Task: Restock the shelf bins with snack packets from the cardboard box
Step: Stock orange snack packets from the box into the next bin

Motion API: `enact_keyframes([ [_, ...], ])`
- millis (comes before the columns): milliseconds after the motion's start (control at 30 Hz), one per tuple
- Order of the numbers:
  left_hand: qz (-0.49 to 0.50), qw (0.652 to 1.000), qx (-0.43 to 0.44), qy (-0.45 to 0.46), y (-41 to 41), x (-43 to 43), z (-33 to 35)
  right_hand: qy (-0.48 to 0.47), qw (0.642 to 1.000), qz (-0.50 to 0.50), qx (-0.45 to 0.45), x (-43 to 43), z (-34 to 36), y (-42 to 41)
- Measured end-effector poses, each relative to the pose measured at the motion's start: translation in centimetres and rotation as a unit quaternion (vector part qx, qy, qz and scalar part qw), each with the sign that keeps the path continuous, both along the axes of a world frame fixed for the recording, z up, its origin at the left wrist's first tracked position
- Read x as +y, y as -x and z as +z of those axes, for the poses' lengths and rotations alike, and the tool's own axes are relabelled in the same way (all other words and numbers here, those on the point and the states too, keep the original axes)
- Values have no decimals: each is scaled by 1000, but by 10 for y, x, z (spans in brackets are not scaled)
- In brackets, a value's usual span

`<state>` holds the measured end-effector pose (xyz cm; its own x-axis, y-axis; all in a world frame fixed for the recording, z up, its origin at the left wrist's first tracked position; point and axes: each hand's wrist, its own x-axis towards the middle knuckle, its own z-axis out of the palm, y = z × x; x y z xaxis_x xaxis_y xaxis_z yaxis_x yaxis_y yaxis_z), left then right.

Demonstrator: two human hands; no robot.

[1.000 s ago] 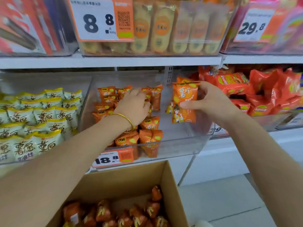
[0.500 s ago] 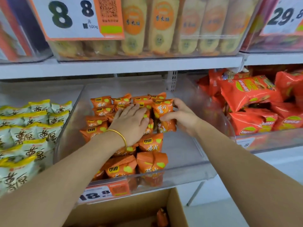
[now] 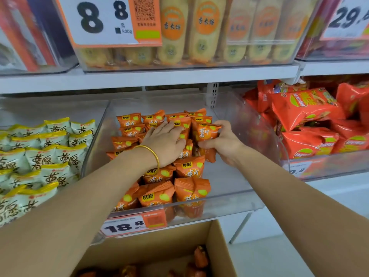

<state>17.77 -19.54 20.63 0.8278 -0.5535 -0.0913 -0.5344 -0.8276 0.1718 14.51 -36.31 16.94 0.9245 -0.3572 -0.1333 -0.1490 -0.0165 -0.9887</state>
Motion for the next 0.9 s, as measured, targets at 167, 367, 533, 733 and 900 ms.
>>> enact_keyframes([
  [167,1,1000,2,-13,0,-2,0,123,992,12,25,6,-2,1],
  [367,-4,1000,0,-15,2,2,1,86,993,-7,76,14,1,1],
  [533,-7,999,0,-32,3,2,-3,145,986,14,78,22,5,-3],
  [733,-11,1000,2,-21,2,5,8,183,977,31,102,14,6,4],
  [900,-21,997,-43,54,21,21,23,210,972,34,102,13,23,26],
])
